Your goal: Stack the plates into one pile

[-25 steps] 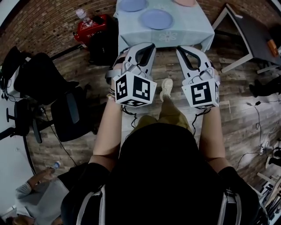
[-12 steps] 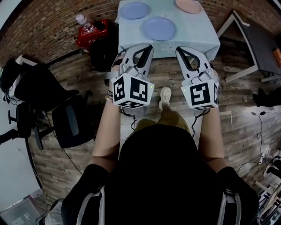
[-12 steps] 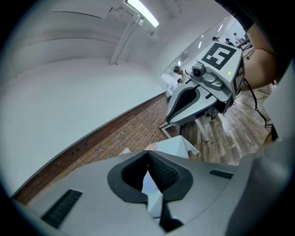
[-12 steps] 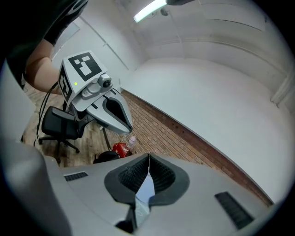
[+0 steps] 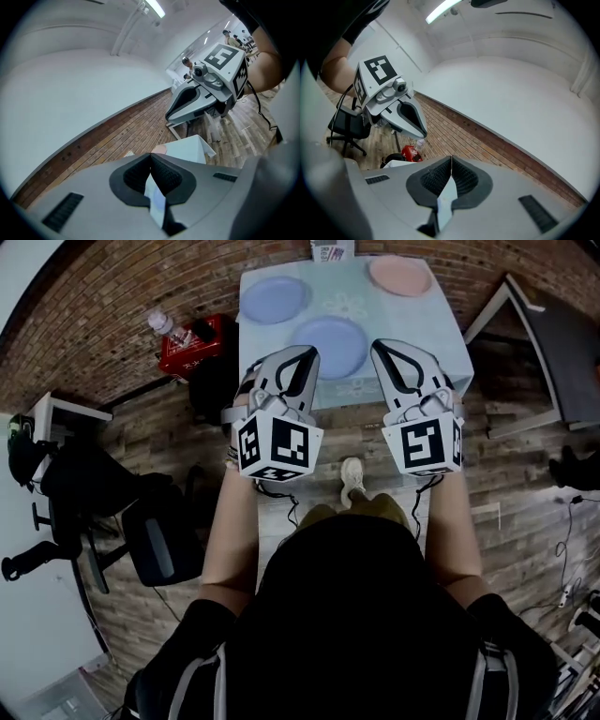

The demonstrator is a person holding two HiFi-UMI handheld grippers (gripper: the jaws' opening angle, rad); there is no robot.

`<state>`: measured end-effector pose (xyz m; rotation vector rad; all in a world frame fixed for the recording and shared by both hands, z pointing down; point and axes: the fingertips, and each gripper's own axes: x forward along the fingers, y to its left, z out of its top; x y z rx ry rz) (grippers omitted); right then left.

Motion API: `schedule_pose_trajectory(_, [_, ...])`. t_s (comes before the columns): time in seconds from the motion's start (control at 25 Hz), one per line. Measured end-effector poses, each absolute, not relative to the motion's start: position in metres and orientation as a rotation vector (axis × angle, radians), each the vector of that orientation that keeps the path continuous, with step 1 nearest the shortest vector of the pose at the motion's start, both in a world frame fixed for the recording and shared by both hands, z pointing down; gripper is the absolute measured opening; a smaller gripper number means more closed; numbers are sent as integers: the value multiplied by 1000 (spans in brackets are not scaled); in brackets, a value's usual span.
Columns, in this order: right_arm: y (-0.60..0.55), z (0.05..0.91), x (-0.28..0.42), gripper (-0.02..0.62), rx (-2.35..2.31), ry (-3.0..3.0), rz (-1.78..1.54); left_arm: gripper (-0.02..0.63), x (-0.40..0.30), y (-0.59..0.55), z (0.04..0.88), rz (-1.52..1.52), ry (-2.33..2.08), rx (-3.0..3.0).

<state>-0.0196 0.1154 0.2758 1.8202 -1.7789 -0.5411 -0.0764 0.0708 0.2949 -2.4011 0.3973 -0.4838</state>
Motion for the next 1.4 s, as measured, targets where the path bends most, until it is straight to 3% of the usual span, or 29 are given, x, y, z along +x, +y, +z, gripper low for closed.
schedule_pose_trajectory(0.52, [-6, 281, 130, 35, 1782, -1811, -520, 23, 79, -44, 305, -526, 394, -2421])
schedule_pose_trajectory(0.92, [-32, 276, 167, 35, 1781, -1805, -528, 23, 123, -64, 299, -500, 352, -2417])
schedule_pose_trajectory(1.4, [-61, 274, 159, 35, 1776, -1765, -498, 23, 131, -91, 296, -460, 276, -2446])
